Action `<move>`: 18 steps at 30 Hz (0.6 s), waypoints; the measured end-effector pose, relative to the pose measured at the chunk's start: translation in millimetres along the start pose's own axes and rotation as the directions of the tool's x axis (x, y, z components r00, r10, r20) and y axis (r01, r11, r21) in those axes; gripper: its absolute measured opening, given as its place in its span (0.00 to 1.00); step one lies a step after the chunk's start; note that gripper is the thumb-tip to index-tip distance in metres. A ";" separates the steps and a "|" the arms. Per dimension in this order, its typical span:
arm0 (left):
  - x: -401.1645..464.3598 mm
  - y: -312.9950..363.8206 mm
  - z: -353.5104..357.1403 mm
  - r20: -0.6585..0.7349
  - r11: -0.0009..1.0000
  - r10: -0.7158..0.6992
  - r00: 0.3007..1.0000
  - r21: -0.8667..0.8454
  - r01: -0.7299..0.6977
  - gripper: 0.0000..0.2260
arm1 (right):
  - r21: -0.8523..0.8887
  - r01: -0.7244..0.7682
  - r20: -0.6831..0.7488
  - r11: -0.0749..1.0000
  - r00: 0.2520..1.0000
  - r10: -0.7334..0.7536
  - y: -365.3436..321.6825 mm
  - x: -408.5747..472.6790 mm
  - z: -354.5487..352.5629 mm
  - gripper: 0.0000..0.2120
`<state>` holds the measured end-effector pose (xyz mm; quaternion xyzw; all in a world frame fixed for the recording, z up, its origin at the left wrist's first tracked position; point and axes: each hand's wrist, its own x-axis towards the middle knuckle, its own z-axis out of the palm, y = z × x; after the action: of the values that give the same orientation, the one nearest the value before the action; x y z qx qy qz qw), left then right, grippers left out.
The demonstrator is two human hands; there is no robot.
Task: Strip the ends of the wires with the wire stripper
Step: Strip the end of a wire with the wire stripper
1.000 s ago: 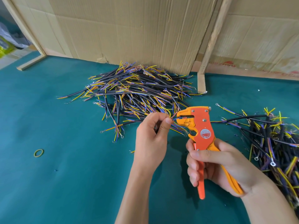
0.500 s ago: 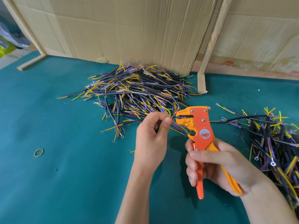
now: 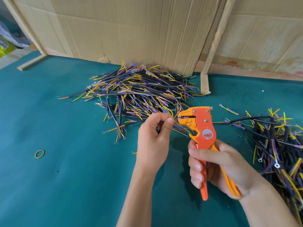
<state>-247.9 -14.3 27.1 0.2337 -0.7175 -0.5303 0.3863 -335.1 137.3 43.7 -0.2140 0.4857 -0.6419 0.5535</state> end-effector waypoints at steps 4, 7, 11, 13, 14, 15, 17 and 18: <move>1.1 -0.9 0.2 -0.008 1.000 -0.010 1.000 -0.016 0.010 0.07 | 0.050 0.048 -0.069 0.998 0.997 -0.044 5.4 5.0 9.8 0.15; 0.3 -1.8 2.2 0.013 0.996 -0.057 0.998 -0.072 0.057 0.05 | 0.092 0.097 -0.161 0.991 0.984 -0.082 6.6 9.4 14.9 0.17; -1.2 -3.4 2.6 0.024 0.993 -0.063 0.998 -0.102 0.065 0.06 | 0.133 0.093 -0.085 0.987 0.993 -0.082 7.7 5.3 12.9 0.15; -1.0 -5.6 2.6 0.001 0.995 -0.054 0.999 -0.090 0.054 0.06 | 0.180 0.078 -0.045 0.981 0.996 -0.071 7.8 3.8 11.6 0.13; -0.8 -5.8 3.2 -0.013 0.995 -0.052 0.999 -0.085 0.051 0.06 | 0.186 0.086 -0.049 0.979 0.996 -0.079 6.5 4.2 10.3 0.13; -1.0 -5.6 3.3 -0.026 0.994 -0.060 0.998 -0.091 0.057 0.06 | 0.189 0.105 -0.074 0.976 0.993 -0.092 5.5 5.2 8.7 0.14; -1.3 -3.5 3.3 -0.041 0.989 -0.087 0.995 -0.120 0.081 0.05 | 0.205 0.138 -0.143 0.969 0.984 -0.110 3.2 7.4 5.9 0.14; -1.6 -2.0 2.8 -0.047 0.988 -0.095 0.994 -0.130 0.089 0.04 | 0.218 0.143 -0.166 0.965 0.980 -0.107 2.7 7.7 4.8 0.14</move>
<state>-249.4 -12.2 24.3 0.2553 -0.6600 -0.5861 0.3946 -332.1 128.6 41.5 -0.1293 0.4350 -0.7418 0.4938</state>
